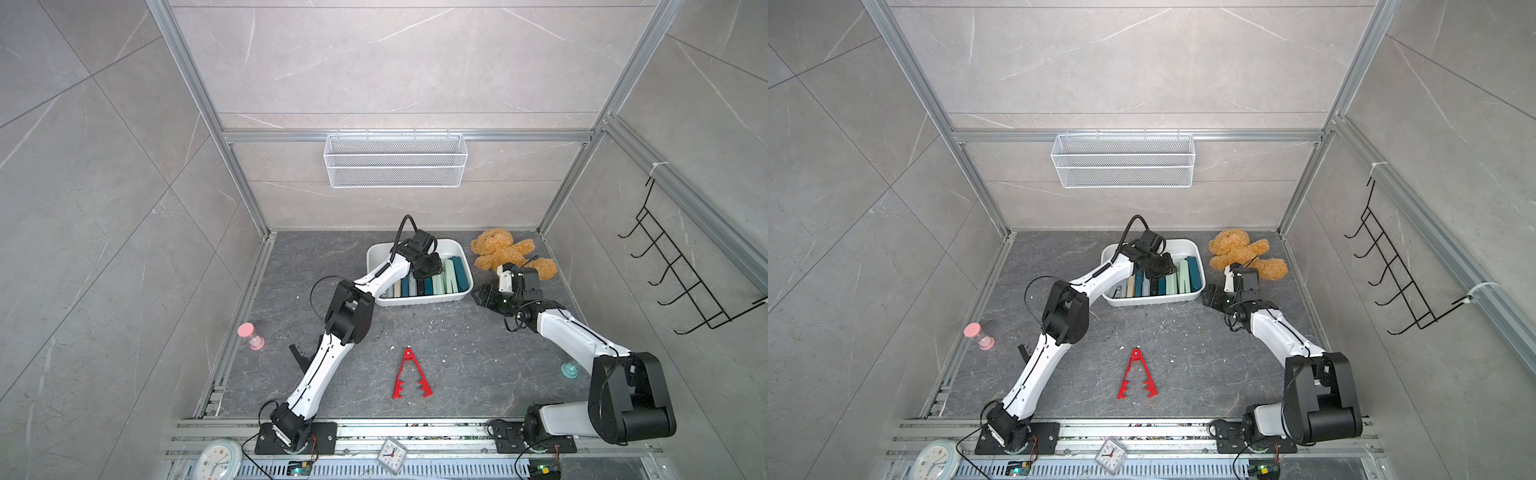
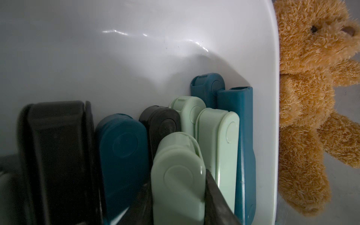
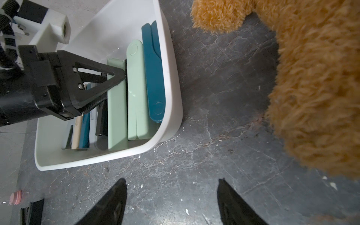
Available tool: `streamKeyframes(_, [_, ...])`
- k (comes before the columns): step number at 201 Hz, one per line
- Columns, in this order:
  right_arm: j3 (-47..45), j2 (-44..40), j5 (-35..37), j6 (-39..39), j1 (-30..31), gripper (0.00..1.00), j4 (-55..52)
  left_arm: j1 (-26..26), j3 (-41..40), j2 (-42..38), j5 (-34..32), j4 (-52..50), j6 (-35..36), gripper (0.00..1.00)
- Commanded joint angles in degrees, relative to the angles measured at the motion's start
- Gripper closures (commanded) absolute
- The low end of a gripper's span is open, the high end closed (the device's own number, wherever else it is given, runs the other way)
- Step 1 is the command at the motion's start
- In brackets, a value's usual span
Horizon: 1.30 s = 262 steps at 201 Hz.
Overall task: Put the pruning pliers into the storage box
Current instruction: Place the pruning pliers in the storage box.
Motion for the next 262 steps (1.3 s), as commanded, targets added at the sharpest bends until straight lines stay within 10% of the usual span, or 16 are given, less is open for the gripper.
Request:
streamKeyframes(1, [-0.83,-0.35,-0.98,0.9,-0.32,0.26,1.17,-0.34,2.6,0.17,1.54,0.99,-0.76,0.77])
streamKeyframes(63, [-1.36,-0.16,-1.73,-0.04,-0.41,0.27,0.59,-0.37,2.5,-0.98,1.42,0.43,-0.29,0.47])
streamKeyframes(110, [-1.76,-0.25,-3.57,-1.38,-0.38,0.27,0.27,-0.43,1.24,-3.09,0.09,0.37,1.56,0.45])
streamKeyframes(262, [-1.54,1.16,-4.68,-0.61,-0.42,0.28,0.66,-0.05,-0.86,-8.56,-0.16,-0.94,2.74,0.83])
